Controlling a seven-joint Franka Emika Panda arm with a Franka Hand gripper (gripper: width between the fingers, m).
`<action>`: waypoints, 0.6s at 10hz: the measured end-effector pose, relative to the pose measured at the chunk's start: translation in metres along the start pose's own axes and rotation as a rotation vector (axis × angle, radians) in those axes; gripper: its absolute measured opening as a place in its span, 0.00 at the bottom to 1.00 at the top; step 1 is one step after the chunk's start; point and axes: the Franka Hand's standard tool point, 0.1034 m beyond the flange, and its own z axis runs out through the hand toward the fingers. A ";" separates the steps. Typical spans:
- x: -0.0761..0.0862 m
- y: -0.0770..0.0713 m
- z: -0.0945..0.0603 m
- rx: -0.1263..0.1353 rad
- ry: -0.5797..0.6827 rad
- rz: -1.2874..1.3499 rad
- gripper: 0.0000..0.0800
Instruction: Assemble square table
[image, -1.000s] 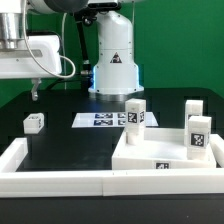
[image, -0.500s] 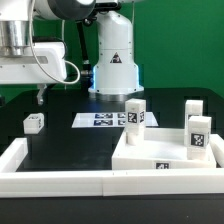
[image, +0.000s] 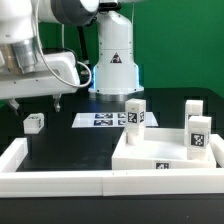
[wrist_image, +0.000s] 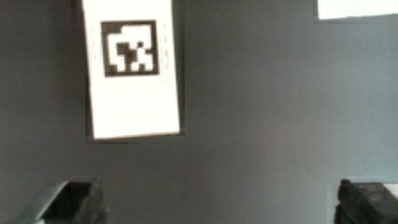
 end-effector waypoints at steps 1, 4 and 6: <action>0.000 0.006 0.002 -0.014 -0.049 -0.020 0.81; -0.014 0.013 0.005 0.021 -0.229 -0.025 0.81; -0.015 0.011 0.004 0.038 -0.294 -0.028 0.81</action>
Offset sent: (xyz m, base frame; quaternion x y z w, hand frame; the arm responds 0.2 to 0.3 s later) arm -0.0232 -0.0206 0.0110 -0.0273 -0.1368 -0.0198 0.9900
